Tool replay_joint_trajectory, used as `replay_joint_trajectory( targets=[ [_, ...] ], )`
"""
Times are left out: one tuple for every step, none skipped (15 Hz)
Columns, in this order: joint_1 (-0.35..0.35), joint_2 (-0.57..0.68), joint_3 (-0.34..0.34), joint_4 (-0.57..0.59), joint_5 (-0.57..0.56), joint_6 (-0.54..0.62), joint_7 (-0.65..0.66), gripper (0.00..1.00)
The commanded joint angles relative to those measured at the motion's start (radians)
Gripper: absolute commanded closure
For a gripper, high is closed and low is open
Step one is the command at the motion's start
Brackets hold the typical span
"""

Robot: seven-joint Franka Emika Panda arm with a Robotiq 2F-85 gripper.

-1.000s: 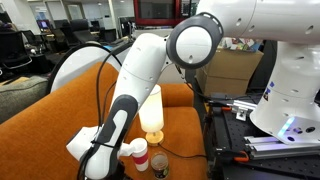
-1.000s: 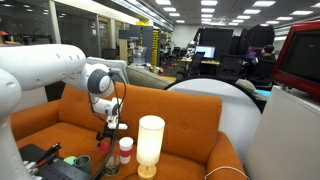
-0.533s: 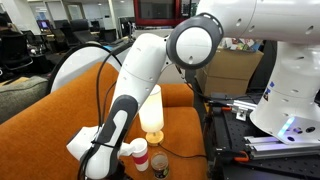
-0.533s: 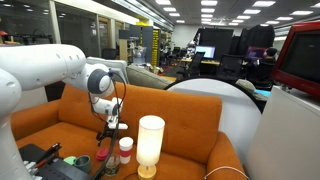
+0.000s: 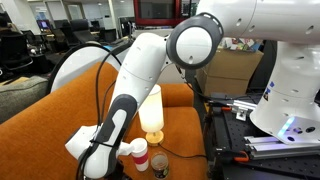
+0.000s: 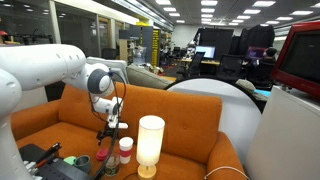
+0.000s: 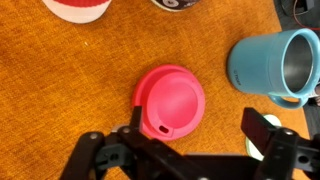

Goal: Remove the lid from the bottle and put it on the couch

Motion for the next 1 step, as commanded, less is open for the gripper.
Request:
replay_joint_trajectory(
  targets=[
    [0.007, 0.0, -0.008, 0.005, 0.012, -0.003, -0.005, 0.0]
  ],
)
